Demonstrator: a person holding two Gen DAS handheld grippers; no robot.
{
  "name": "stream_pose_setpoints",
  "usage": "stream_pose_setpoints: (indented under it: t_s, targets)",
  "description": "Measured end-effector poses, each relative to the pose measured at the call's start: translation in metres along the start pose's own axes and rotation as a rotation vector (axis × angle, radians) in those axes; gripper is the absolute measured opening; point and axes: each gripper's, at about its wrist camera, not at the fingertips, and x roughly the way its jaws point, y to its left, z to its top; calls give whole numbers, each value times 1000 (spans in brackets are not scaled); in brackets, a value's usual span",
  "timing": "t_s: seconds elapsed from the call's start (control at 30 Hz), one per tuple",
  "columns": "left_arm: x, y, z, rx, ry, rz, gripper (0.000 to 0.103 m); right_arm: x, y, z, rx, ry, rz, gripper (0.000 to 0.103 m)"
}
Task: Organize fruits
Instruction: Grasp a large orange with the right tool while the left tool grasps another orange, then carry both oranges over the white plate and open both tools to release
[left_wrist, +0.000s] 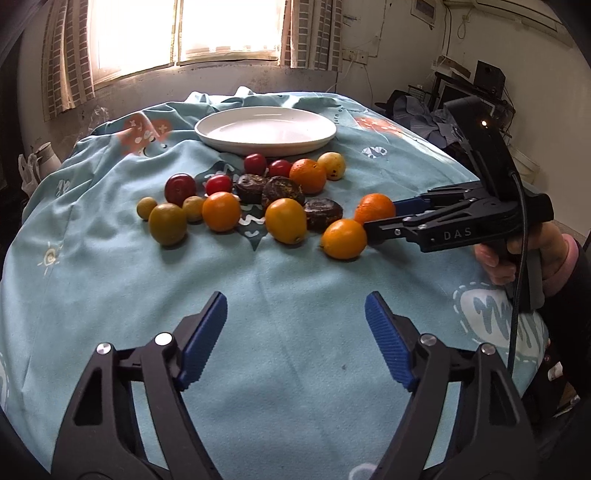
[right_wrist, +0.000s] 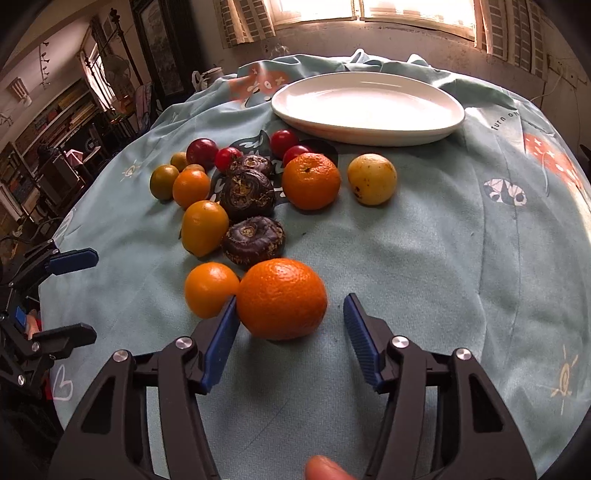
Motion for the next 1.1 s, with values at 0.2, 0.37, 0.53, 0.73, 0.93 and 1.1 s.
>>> stream_pose_setpoints:
  t_s: [0.2, 0.37, 0.53, 0.73, 0.93, 1.1]
  targets:
    - [30, -21, 22, 59, 44, -34, 68, -6, -3, -1, 10, -21, 9, 45]
    - [61, -30, 36, 65, 113, -30, 46, -22, -24, -1, 89, -71, -20, 45]
    - [74, -41, 45, 106, 128, 8, 47, -29, -29, -1, 114, -83, -11, 45]
    - [93, -43, 50, 97, 175, 30, 49, -34, -27, -2, 110, -98, -8, 45]
    - [91, -41, 48, 63, 164, 23, 43, -30, -28, -4, 117, -83, -5, 45]
    - [69, -35, 54, 46, 127, -42, 43, -29, -31, 3, 124, -87, 1, 45]
